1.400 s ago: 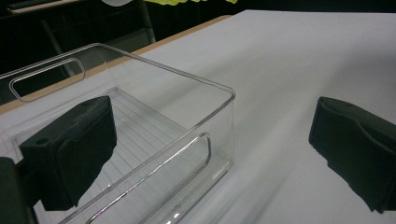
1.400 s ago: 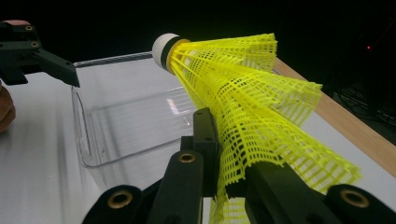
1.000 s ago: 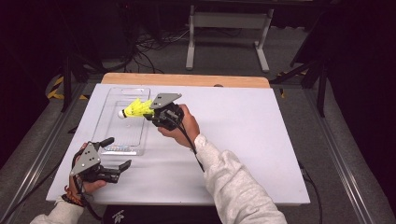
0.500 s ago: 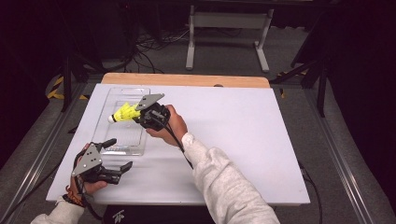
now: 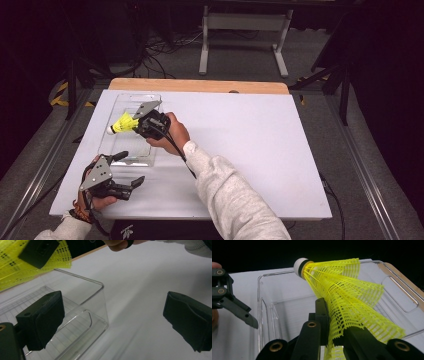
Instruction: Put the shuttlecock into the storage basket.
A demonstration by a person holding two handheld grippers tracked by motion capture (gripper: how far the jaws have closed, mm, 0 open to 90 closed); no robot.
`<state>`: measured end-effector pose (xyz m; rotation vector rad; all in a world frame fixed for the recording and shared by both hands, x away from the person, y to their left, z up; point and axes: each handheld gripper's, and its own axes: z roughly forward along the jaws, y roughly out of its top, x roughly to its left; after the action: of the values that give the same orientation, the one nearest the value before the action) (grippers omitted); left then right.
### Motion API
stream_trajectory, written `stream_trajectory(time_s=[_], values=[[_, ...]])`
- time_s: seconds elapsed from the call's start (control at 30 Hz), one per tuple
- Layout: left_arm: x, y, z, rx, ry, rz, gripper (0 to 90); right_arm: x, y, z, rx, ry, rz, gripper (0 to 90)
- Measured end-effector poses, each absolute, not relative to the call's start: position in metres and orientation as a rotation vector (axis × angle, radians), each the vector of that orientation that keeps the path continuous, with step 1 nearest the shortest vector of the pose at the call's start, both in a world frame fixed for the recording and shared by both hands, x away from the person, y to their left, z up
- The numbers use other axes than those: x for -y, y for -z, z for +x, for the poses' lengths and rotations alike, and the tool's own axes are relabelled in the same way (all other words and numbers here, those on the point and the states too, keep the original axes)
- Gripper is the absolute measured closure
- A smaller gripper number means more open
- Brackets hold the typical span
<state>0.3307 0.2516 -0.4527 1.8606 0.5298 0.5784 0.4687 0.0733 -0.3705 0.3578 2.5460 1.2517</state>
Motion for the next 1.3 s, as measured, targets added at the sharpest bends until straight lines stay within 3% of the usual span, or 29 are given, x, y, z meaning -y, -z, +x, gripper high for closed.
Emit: stream_trajectory(time_s=[1.3], values=[[-0.241,0.459,0.328,-0.475,-0.508,1.91,5.2,-0.093,0.413,0.474,-2.689,-1.094,0.384,85.5]])
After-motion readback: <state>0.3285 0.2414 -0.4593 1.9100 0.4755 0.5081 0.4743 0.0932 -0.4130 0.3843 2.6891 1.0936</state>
